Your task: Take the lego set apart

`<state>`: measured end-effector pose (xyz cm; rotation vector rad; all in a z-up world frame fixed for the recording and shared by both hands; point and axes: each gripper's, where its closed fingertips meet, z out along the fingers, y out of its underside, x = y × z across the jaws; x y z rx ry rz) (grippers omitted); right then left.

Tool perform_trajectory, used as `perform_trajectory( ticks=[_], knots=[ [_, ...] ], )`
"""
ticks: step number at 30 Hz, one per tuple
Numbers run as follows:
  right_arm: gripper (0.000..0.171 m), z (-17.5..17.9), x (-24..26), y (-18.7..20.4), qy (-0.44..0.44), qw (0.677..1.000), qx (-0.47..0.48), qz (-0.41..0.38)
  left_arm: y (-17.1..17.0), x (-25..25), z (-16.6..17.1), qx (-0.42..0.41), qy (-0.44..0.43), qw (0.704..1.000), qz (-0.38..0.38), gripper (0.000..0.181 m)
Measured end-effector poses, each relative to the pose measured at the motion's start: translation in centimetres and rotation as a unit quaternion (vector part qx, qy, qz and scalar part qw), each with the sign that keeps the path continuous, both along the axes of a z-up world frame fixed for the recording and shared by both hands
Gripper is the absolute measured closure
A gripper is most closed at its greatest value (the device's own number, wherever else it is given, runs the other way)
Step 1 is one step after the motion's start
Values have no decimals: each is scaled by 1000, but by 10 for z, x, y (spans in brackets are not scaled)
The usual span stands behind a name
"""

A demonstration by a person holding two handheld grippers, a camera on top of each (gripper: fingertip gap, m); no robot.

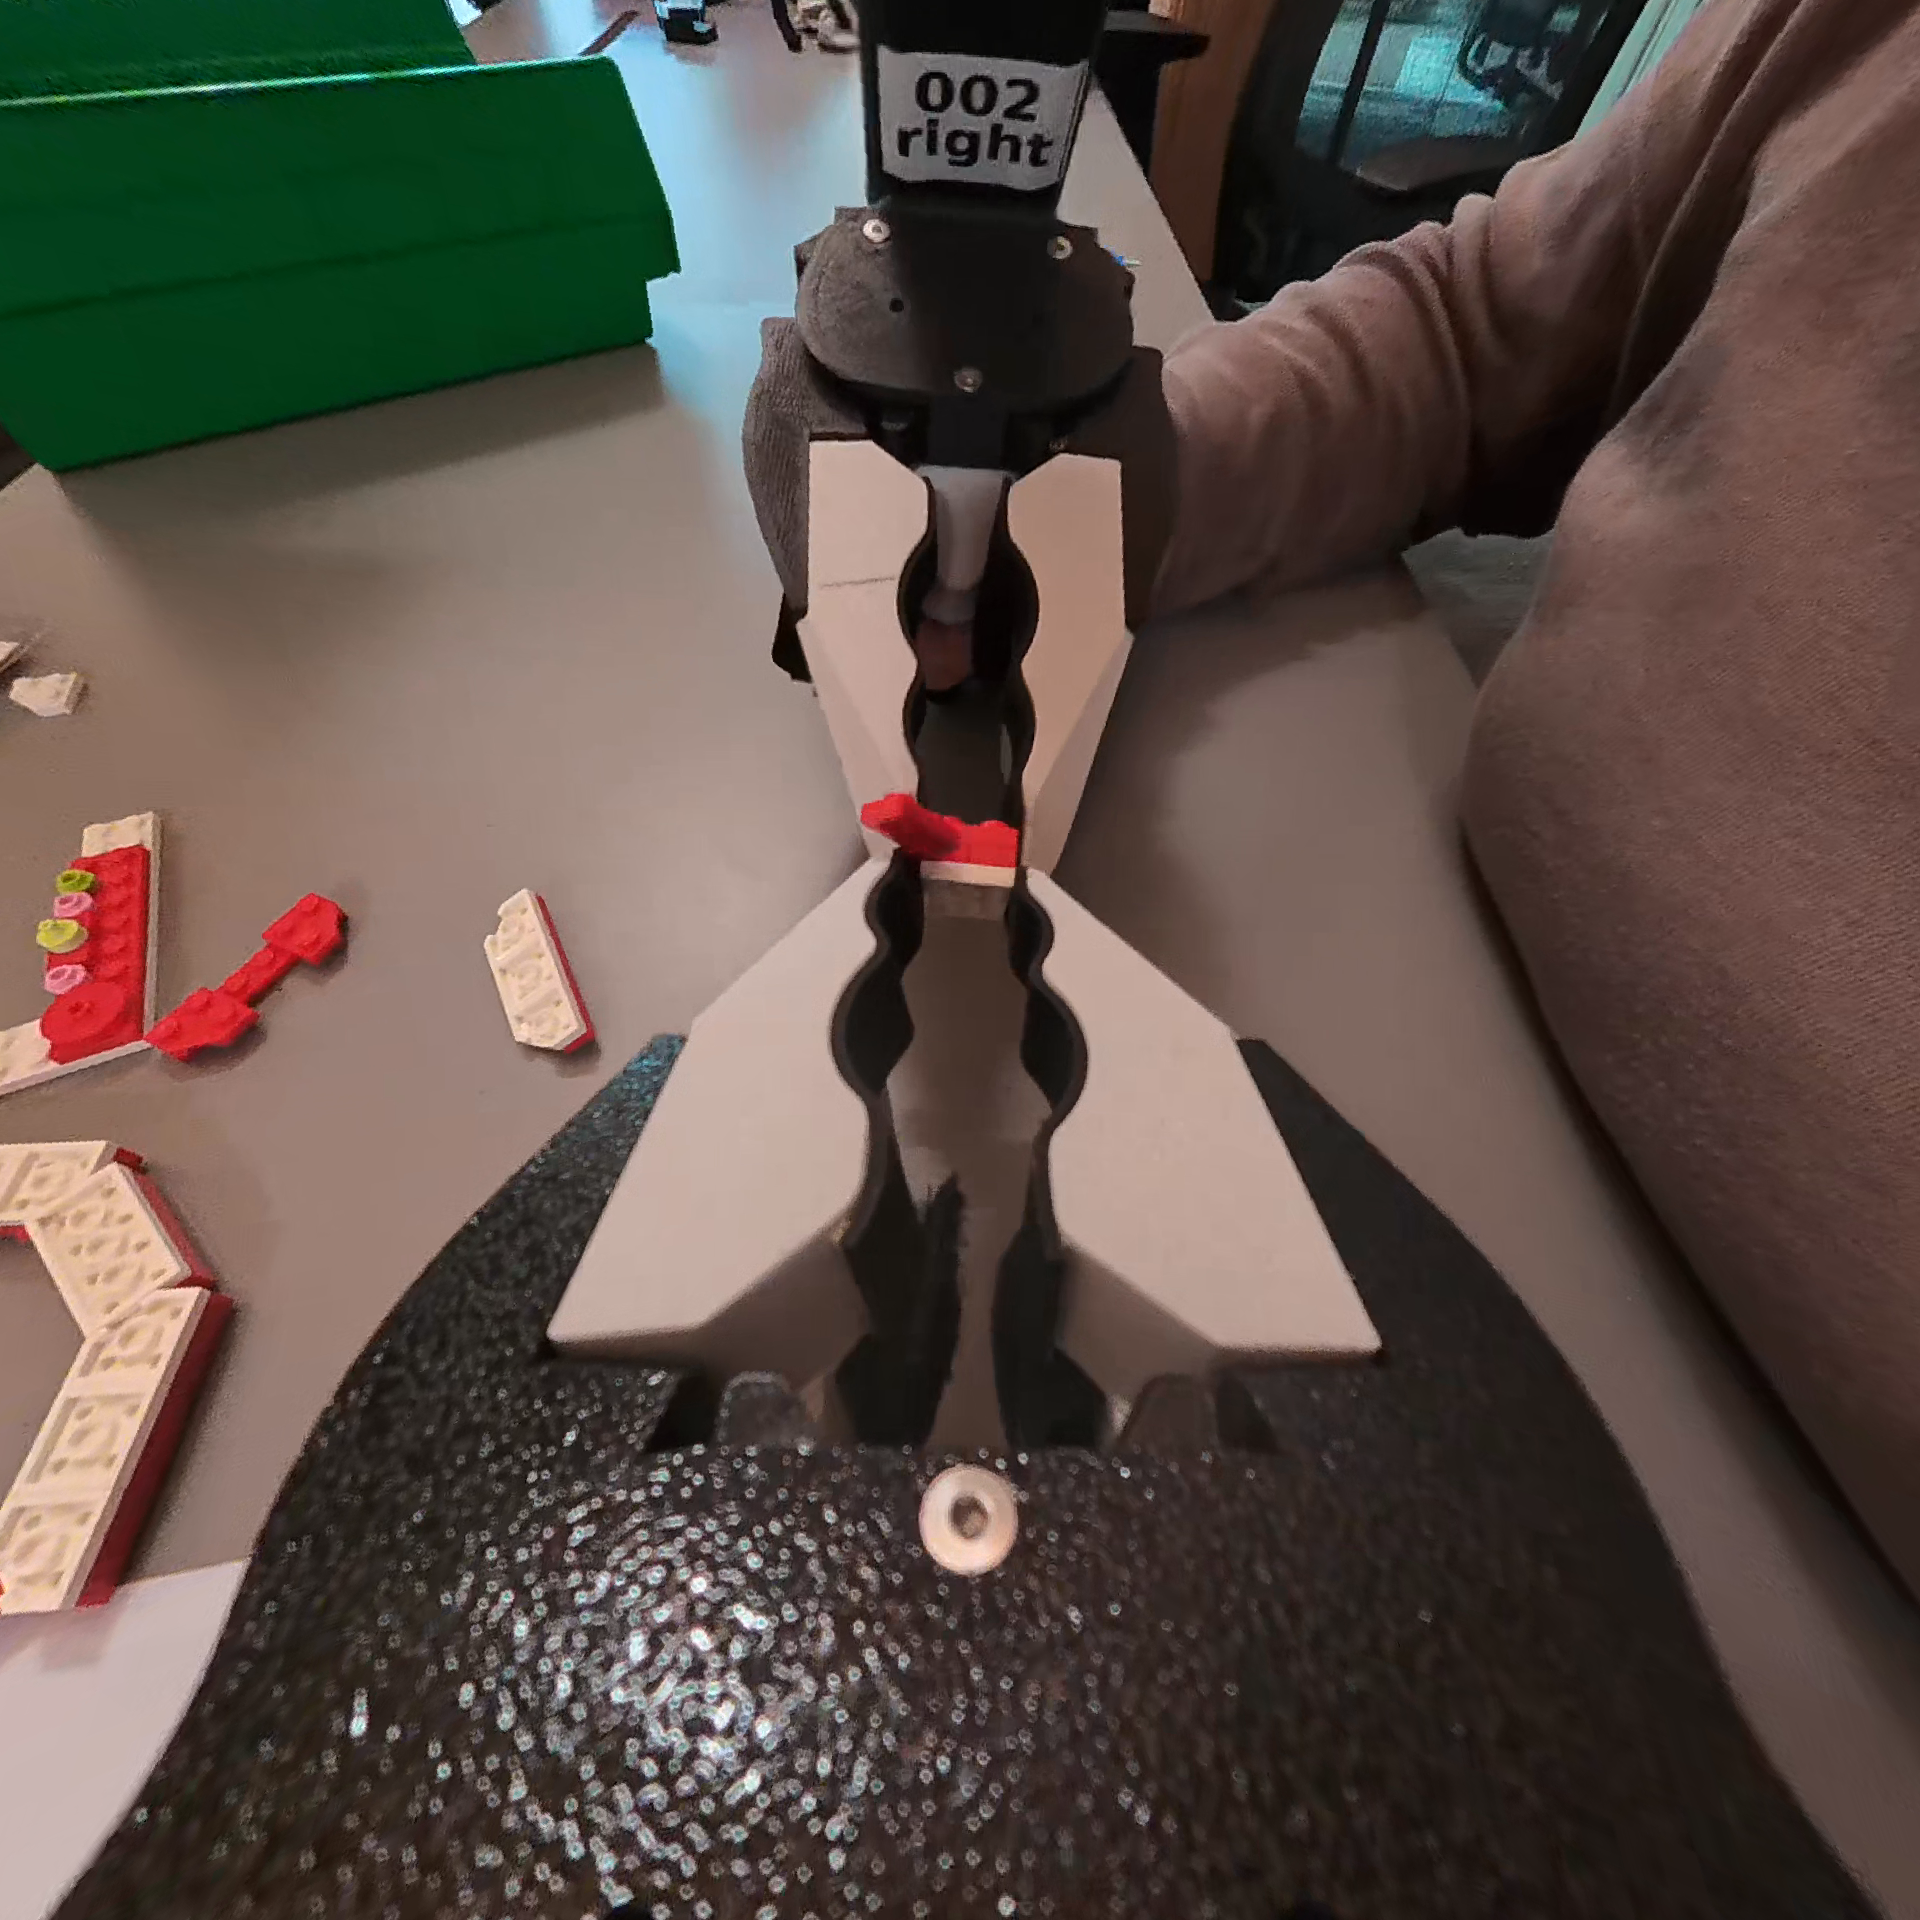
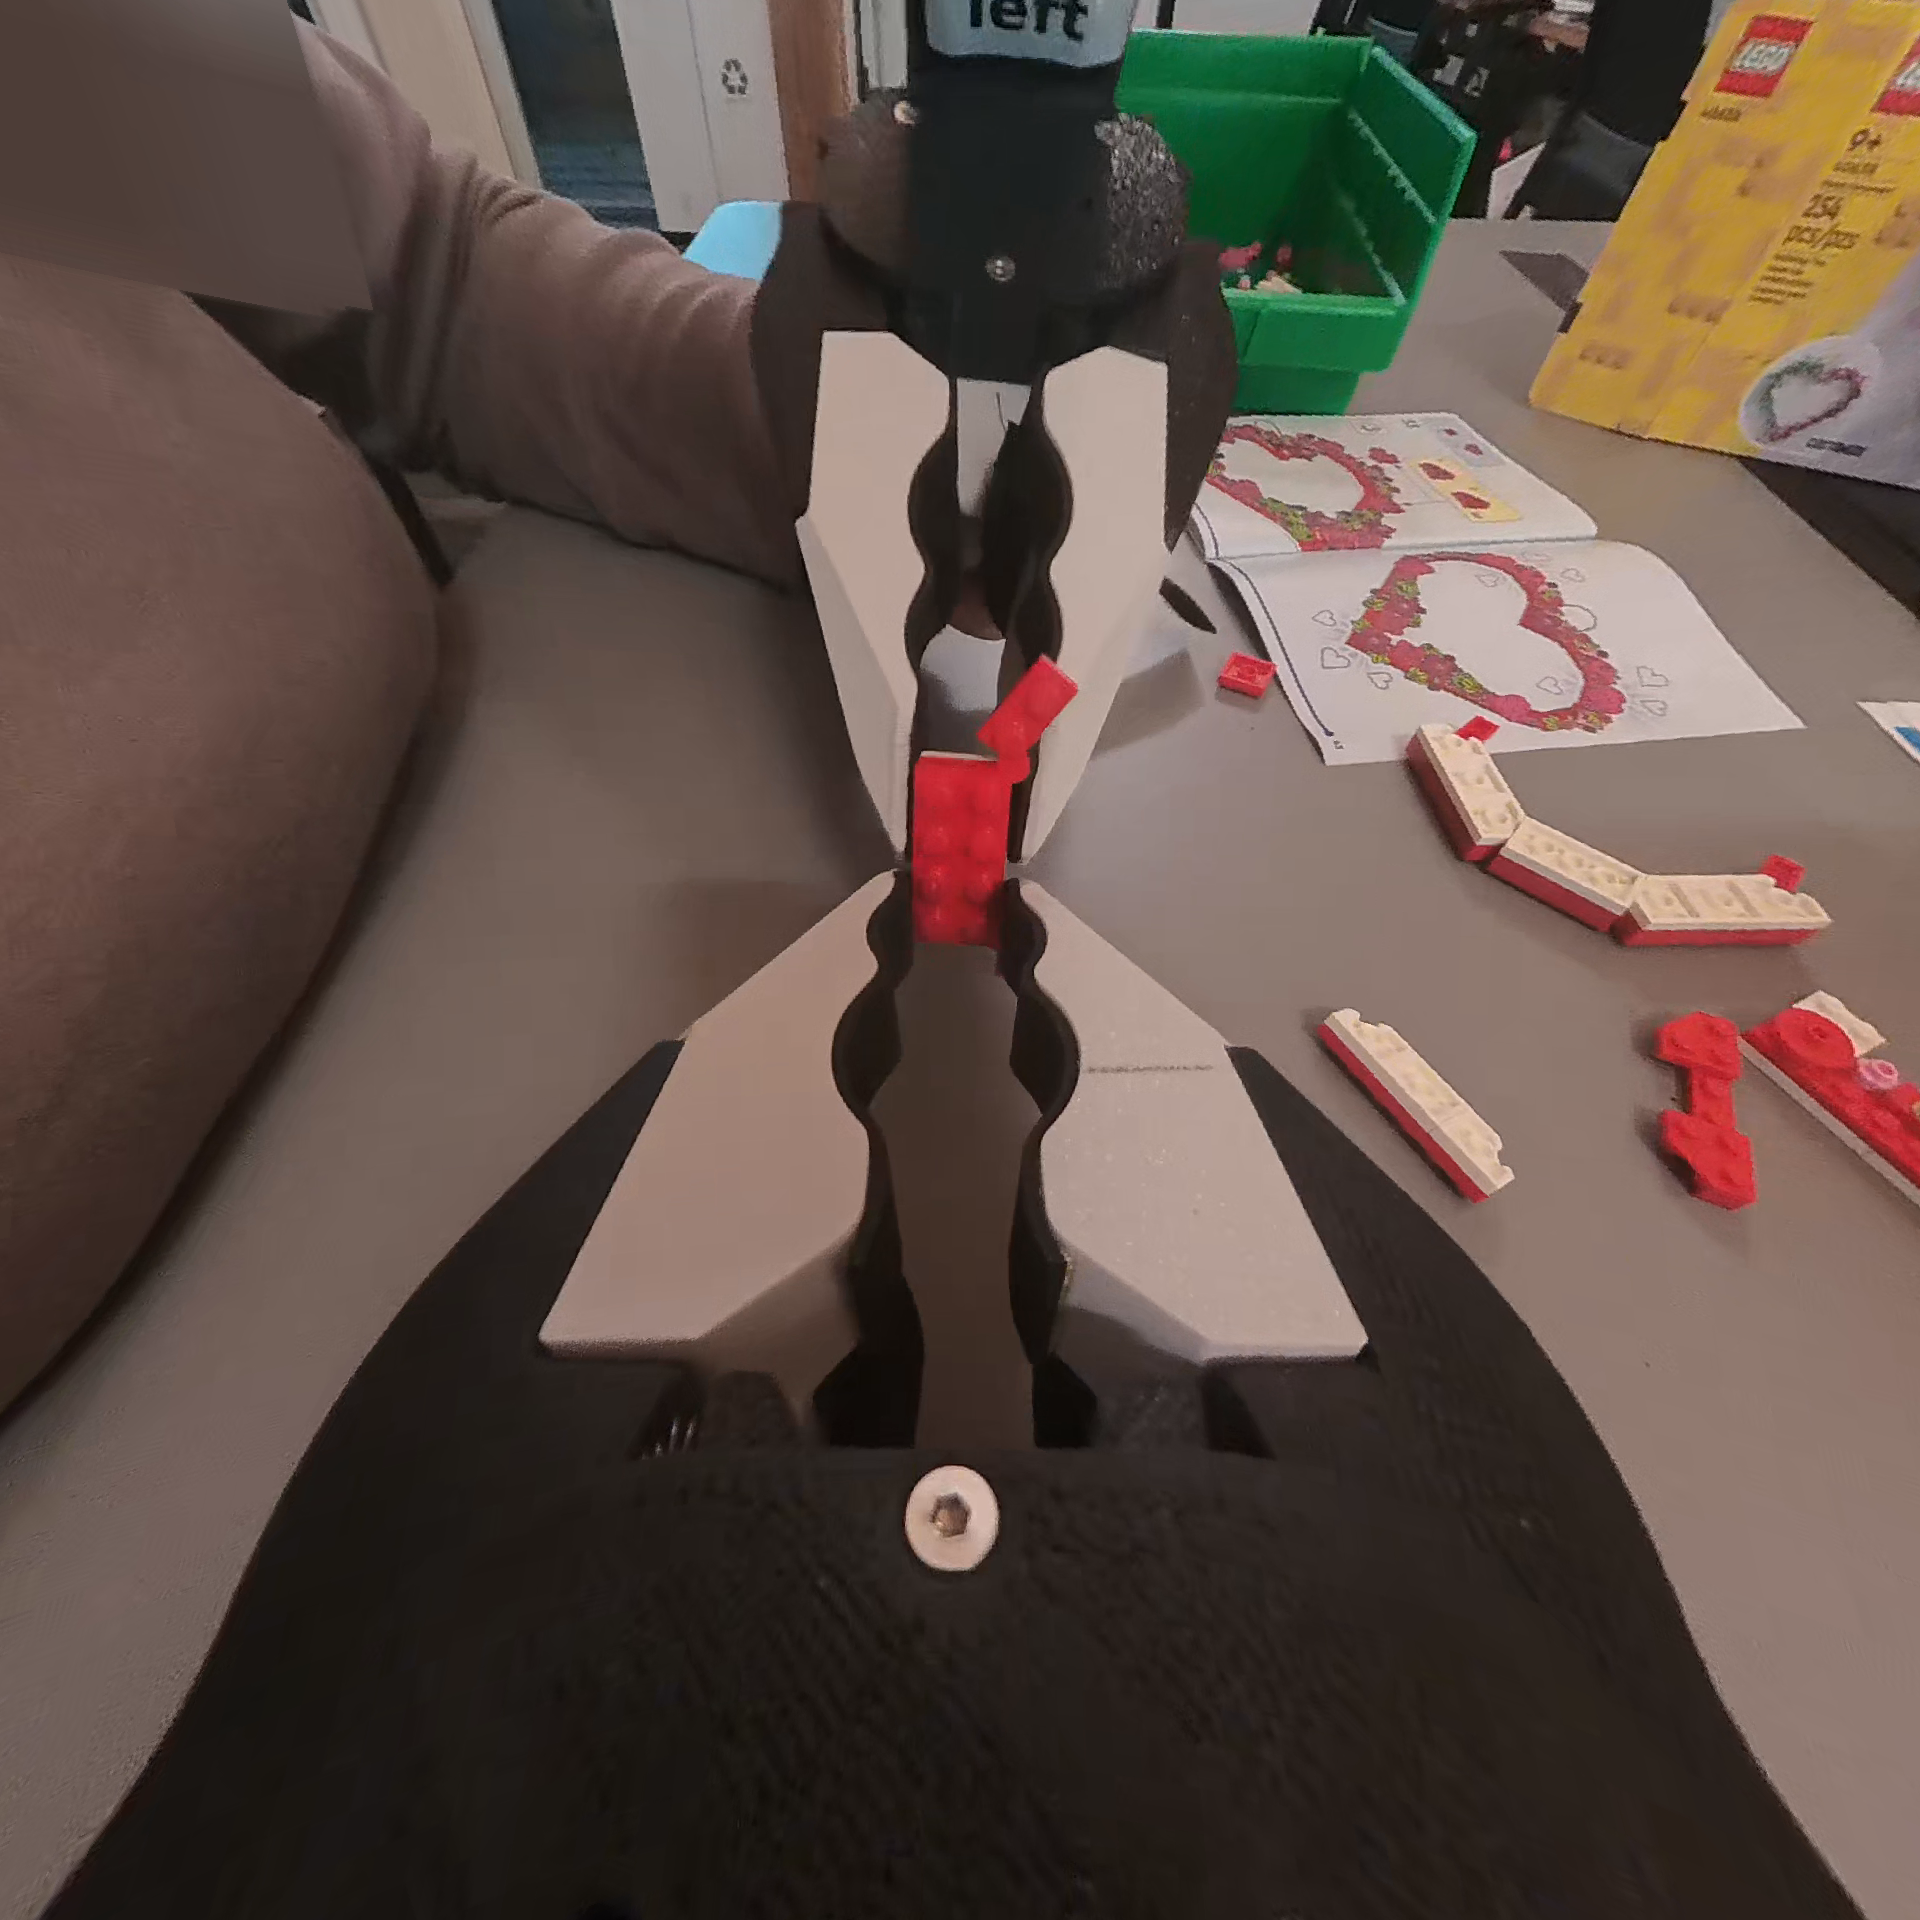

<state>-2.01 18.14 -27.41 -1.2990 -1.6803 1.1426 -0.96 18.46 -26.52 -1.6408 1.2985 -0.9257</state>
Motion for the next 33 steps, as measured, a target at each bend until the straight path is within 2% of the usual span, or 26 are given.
perform_trajectory(
  ticks=[10, 14, 19, 21, 23, 28, 33],
  knots=[
    [156, 3, 9, -18, 0, 994, -64, 83, -18, 7, 3, -35, -34, 997, -59, 166],
    [156, 8, 6, -3, 23, 997, -66, 35, -4, 7, 10, -30, -71, 997, -14, 166],
    [156, 13, -1, 8, 42, 997, -68, -12, 8, 5, 18, -90, -127, 988, 21, 166],
    [156, 14, -1, 9, 43, 995, -89, -13, 10, 3, 16, -95, -114, 989, 26, 166],
    [148, 17, 1, 11, 52, 994, -97, -13, 12, 1, 11, -93, -90, 991, 34, 166],
    [156, 9, -1, 12, 31, 997, -63, -31, 11, 2, 7, -93, -73, 992, 36, 167],
    [157, 11, 2, -3, 24, 992, -118, 31, -4, 4, 9, -87, -51, 995, -13, 166]
  ],
)
